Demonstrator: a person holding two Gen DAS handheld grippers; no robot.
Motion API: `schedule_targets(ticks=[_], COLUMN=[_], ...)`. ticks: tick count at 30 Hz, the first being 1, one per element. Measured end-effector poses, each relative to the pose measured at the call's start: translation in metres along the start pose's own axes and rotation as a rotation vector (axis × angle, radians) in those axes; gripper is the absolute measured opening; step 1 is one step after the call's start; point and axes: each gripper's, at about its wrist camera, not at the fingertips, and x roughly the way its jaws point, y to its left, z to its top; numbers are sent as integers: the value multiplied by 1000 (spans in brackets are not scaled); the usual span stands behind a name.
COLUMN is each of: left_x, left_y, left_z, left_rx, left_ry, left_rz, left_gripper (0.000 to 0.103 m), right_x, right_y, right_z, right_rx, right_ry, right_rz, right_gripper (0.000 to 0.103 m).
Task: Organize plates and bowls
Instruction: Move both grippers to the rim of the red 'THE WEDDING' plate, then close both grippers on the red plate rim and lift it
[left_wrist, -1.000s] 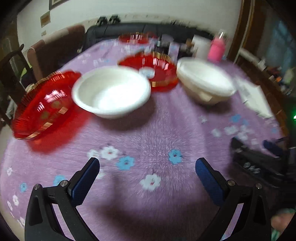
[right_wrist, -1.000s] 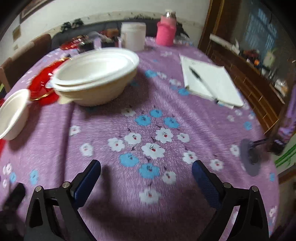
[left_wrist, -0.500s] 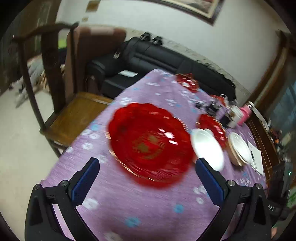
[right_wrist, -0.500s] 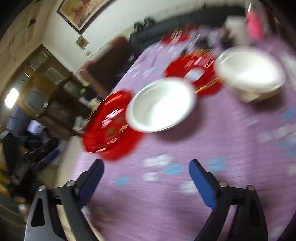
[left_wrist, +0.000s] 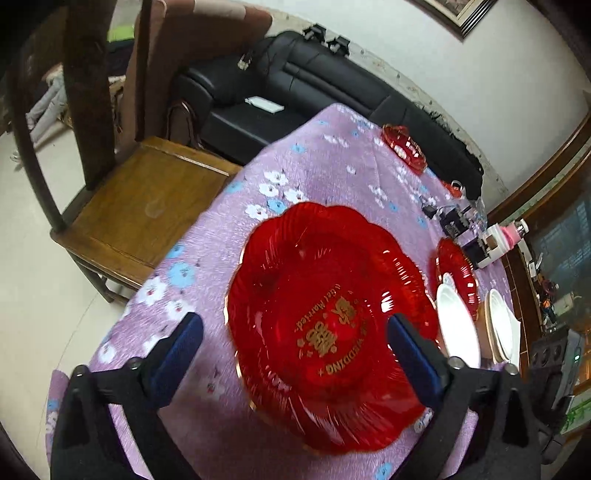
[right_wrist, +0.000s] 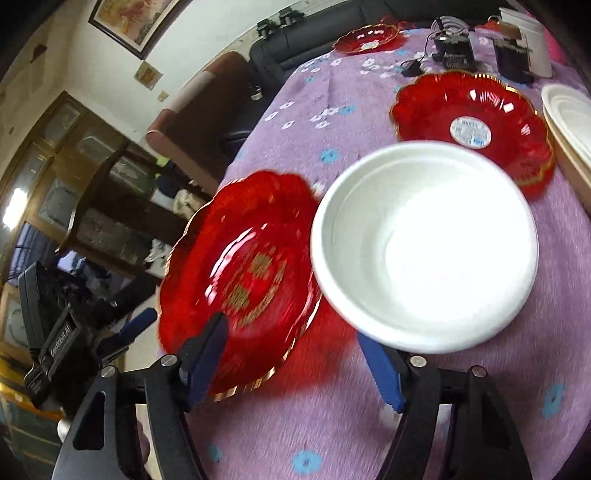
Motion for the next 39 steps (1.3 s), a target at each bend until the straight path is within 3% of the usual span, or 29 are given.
schedule_targets(ticks=[8, 10, 13, 17, 20, 25, 39], left_x=[23, 27, 33, 32, 29, 20, -48], left_y=[-2, -4, -5, 0, 7, 14, 7], left_z=[11, 13, 14, 13, 13, 11, -15], left_rx=[12, 19, 43, 52, 29, 2, 9], left_ry=[39, 43, 48, 34, 26, 1, -130], left_rz=[3, 19, 75, 121, 128, 139, 158], left_gripper=[81, 77, 61, 35, 23, 21, 21], right_x=[10, 19, 28, 28, 25, 20, -1], right_y=[4, 5, 4, 4, 6, 17, 35], right_z=[9, 10, 6, 5, 3, -2, -27], right_rx=[8, 14, 28, 15, -4, -71, -142], right_ry=[2, 26, 47, 31, 13, -13, -28], right_rz=[-35, -29, -33, -70, -99, -126, -60], right_gripper=[70, 56, 43, 33, 28, 19, 19])
